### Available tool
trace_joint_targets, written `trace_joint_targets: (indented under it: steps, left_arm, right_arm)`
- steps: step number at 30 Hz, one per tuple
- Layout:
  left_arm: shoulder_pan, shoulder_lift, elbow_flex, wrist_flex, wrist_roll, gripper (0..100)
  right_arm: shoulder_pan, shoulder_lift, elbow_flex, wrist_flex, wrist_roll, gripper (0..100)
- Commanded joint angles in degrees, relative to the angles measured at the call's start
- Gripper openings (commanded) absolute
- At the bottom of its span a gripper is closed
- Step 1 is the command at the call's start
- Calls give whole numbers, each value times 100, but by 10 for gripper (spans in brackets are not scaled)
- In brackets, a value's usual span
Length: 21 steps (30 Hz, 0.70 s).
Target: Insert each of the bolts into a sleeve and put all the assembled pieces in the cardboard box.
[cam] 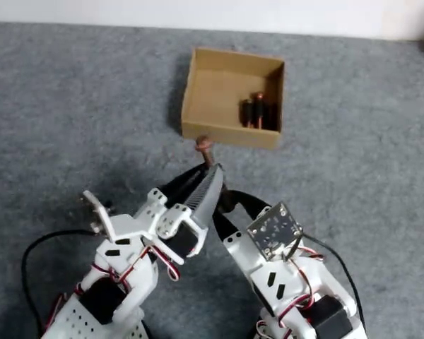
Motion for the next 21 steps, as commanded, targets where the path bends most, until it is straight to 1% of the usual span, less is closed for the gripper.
trace_joint_targets:
  steps: [1,6,8,12,14,21]
  left_arm:
    - [136,-57,-48,-79,62,6]
    - [154,-66,-31,-70,62,6]
    - [145,-75,4,-35,70,6]
    - [198,-75,268,598,70,6]
    - [224,-75,567,642,70,6]
    - [242,-84,549,747,70,7]
  right_arm:
    - [-163,-40,-110,-163,-53,6]
    - [-145,-40,-110,-163,-70,6]
    - [-31,-40,-110,-163,-79,6]
    - [198,-40,-145,-163,-281,6]
    - [198,-40,-145,-163,-281,6]
    - [207,-40,-110,-163,-281,6]
